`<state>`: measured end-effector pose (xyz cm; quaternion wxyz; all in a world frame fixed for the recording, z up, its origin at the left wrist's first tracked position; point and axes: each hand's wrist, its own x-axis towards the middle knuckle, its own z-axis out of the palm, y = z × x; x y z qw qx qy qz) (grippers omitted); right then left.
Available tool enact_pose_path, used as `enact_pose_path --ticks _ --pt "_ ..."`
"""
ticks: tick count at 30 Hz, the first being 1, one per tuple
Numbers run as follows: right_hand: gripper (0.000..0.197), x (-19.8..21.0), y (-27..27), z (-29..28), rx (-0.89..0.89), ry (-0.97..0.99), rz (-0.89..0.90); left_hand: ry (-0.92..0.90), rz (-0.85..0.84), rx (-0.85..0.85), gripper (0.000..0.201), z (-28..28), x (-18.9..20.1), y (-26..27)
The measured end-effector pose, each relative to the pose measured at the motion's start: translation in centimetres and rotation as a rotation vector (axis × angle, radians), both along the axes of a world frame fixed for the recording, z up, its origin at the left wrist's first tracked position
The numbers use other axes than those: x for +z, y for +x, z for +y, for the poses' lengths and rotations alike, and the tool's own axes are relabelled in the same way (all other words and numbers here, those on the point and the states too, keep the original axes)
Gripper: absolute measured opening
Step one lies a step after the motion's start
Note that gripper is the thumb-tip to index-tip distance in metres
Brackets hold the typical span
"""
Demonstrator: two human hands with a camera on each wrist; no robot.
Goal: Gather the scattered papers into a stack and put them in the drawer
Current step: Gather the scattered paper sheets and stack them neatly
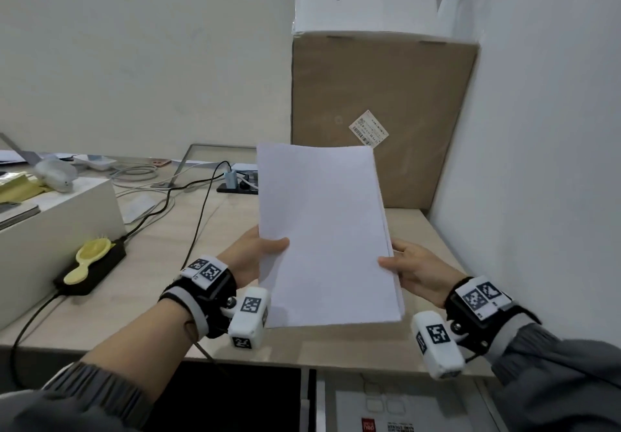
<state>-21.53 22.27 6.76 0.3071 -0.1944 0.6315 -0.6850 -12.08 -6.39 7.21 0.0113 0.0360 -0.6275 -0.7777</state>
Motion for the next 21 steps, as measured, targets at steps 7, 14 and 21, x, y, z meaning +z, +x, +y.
enact_pose_path --ticks 7,14,21 --pt "0.036 2.8 -1.6 -4.3 -0.297 -0.071 0.200 -0.080 0.121 0.172 0.045 0.3 1.8 -1.9" --pt "0.051 -1.3 -0.2 -5.7 -0.286 -0.051 0.128 -0.044 -0.023 0.205 0.061 0.7 -2.3 -2.5" --pt "0.012 -0.7 -0.4 -6.4 -0.389 0.079 0.228 -0.063 -0.120 0.324 0.038 0.5 -1.1 -4.1"
